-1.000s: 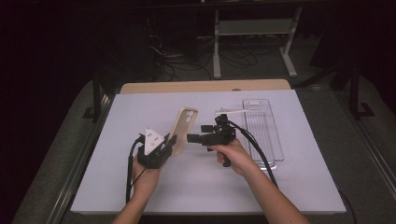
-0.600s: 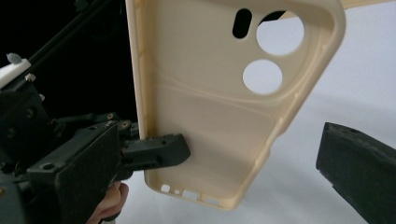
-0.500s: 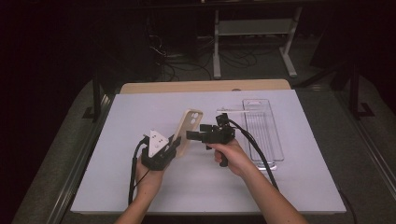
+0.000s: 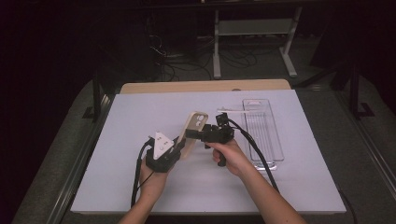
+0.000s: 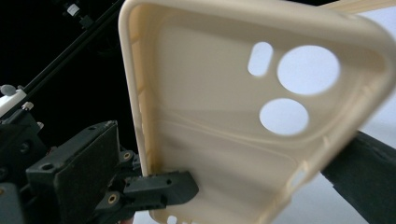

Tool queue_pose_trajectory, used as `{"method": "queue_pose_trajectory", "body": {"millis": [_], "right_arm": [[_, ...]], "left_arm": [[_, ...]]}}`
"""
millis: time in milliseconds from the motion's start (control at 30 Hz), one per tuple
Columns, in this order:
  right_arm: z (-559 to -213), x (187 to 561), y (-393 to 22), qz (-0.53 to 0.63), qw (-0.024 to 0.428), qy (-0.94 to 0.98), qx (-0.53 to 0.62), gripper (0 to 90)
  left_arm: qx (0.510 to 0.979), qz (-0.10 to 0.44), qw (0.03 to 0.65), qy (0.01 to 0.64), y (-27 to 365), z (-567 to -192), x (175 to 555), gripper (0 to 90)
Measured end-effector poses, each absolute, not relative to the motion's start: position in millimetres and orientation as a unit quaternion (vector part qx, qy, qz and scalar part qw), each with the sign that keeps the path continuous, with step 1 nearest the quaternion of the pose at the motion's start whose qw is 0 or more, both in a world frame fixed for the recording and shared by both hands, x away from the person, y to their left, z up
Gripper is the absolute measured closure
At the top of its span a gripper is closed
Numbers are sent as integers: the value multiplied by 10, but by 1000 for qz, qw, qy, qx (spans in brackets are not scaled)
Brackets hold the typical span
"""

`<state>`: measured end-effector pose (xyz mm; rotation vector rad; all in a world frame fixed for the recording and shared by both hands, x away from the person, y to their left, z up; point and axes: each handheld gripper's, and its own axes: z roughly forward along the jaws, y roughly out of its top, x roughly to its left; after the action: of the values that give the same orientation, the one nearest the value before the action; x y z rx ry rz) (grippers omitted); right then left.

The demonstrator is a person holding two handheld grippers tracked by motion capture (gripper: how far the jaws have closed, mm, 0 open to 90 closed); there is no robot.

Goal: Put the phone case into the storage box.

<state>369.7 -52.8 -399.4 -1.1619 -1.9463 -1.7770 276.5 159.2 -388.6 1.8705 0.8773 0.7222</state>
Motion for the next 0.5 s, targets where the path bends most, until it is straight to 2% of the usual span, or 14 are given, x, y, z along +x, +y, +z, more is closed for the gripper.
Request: {"method": "queue_pose_trajectory", "body": {"millis": [500], "right_arm": [[-4024,3687,-485,-612,128,-663,-411,0]], "left_arm": [[762,291,463,348,1503,-3915,2742,788]]}}
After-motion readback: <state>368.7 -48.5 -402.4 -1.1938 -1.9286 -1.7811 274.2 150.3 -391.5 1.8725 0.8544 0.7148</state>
